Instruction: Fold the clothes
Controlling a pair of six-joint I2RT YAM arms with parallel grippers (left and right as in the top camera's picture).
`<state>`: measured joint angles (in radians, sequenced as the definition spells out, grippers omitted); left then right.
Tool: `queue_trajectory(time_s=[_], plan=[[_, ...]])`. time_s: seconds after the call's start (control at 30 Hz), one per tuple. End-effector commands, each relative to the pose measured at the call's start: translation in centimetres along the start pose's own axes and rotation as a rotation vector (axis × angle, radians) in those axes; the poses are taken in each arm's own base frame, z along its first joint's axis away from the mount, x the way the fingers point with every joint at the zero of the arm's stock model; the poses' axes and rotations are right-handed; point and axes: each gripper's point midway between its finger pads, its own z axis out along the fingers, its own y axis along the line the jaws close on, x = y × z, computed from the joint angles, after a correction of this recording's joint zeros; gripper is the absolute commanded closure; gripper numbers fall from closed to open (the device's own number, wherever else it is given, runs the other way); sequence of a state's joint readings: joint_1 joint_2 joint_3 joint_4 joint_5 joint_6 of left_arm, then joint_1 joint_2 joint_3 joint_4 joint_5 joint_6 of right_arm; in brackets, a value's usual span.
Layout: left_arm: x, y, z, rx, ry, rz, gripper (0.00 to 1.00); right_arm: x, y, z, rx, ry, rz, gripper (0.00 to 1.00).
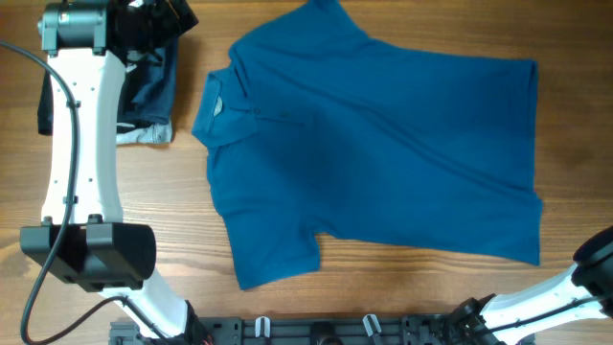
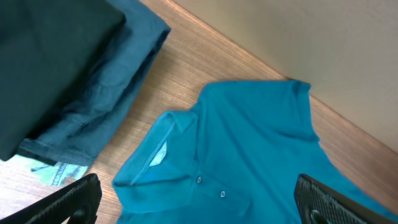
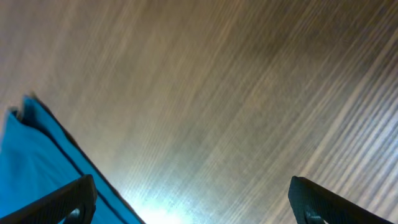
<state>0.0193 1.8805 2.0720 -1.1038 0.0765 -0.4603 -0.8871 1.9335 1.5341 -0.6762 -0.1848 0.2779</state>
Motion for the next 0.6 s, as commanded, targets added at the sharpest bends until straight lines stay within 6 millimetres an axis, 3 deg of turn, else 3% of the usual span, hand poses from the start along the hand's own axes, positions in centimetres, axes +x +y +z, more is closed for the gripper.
queue_trajectory(time_s=[0.0,0.07,0.1,0.13,0.17,0.2,0.23,0.3,0.4,0.57], plan=[[0.7,0.3,0.3,-0.012,0.030,-0.007,0.00,-0.1,1.7,-0.3,-0.094,0.029,0.288,0.00],[0.9,0.4,0.3,-0.017,0.040,-0.007,0.00,1.2,3.5,-0.6,-0.191,0.111,0.344,0.00],[0.9,0.4,0.3,-0.017,0.040,-0.007,0.00,1.6,5.2,-1.1,-0.299,0.135,0.203,0.00],[0.9,0.4,0.3,-0.017,0.040,-0.007,0.00,2.2,7.5,-2.0,-0.442,0.153,0.047,0.34],[0.9,0.4,0.3,-0.017,0.040,-0.007,0.00,2.8,8.3,-2.0,-0.466,0.168,0.026,0.58],[0.9,0.4,0.3,-0.017,0.040,-0.007,0.00,3.3,9.2,-1.9,-0.476,0.167,-0.036,0.78],[0.9,0.4,0.3,-0.017,0.040,-0.007,0.00,3.9,10.4,-1.8,-0.480,0.166,-0.103,0.88],[0.9,0.4,0.3,-0.017,0.040,-0.007,0.00,5.5,13.0,-1.0,-0.445,0.166,-0.211,0.91],[0.9,0.4,0.3,-0.017,0.040,-0.007,0.00,8.8,17.9,0.5,-0.306,0.109,-0.505,0.96],[0.9,0.4,0.3,-0.017,0.039,-0.007,0.00,10.6,25.7,0.5,-0.183,-0.132,-0.778,0.96]])
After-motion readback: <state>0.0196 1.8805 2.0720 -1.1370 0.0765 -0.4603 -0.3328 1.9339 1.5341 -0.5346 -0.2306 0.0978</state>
